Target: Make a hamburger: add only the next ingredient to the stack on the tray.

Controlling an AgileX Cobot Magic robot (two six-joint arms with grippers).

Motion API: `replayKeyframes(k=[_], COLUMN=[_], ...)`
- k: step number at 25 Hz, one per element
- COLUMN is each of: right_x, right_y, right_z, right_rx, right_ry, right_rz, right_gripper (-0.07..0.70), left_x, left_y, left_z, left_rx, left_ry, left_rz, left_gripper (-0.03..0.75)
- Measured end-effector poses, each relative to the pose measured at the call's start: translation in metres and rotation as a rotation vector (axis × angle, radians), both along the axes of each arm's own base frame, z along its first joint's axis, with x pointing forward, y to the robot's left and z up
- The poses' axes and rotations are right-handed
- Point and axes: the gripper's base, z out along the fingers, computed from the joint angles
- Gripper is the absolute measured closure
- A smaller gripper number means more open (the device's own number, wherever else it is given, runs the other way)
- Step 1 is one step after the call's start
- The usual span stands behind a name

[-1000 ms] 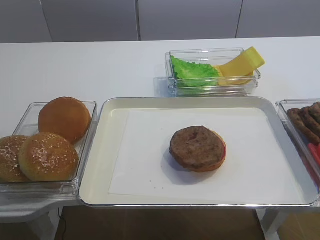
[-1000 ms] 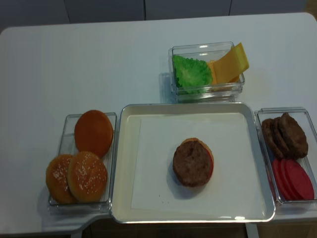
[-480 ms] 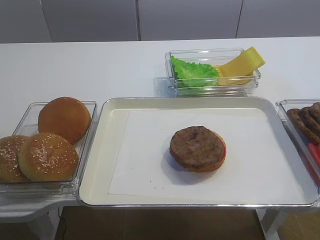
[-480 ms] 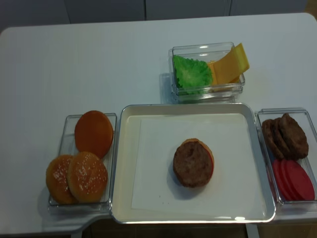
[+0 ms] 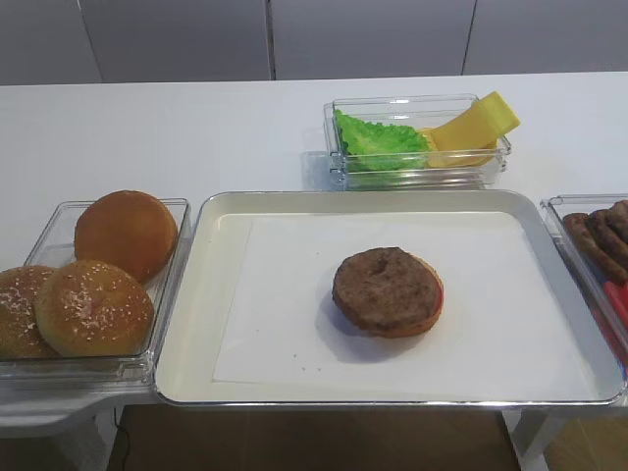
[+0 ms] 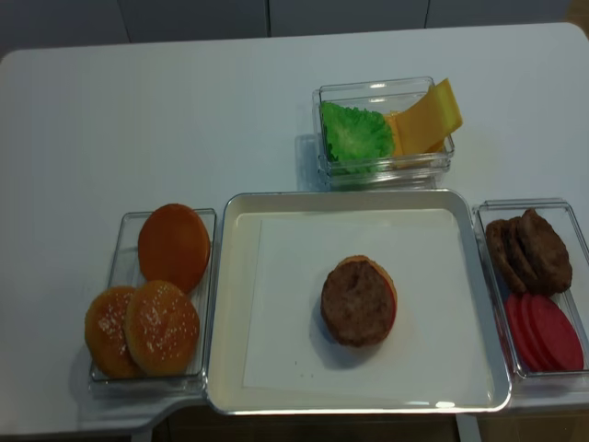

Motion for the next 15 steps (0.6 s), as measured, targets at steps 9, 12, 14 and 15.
replayKeyframes(k=[9, 12, 14, 15], right_x=[0.0005, 0.0005, 0.0005, 0.0005], right_y=[0.0007, 0.0007, 0.0007, 0.0007], right_z=[0.0, 0.0, 0.0, 0.0], right_rx=[0.0, 0.0, 0.0, 0.0], right_ry=[0.0, 0.0, 0.0, 0.0], right_rz=[-0.064, -0.064, -0.064, -0.064], right_gripper=[0.119, 0.119, 0.119, 0.119], left_x=[0.0, 0.0, 0.0, 0.0], left_y=[0.0, 0.0, 0.0, 0.0], left_z=[0.0, 0.0, 0.0, 0.0], left_rx=[0.0, 0.0, 0.0, 0.0], left_ry=[0.0, 0.0, 0.0, 0.0], left_rz=[0.0, 0.0, 0.0, 0.0], left_gripper=[0.416, 0.416, 0.416, 0.416])
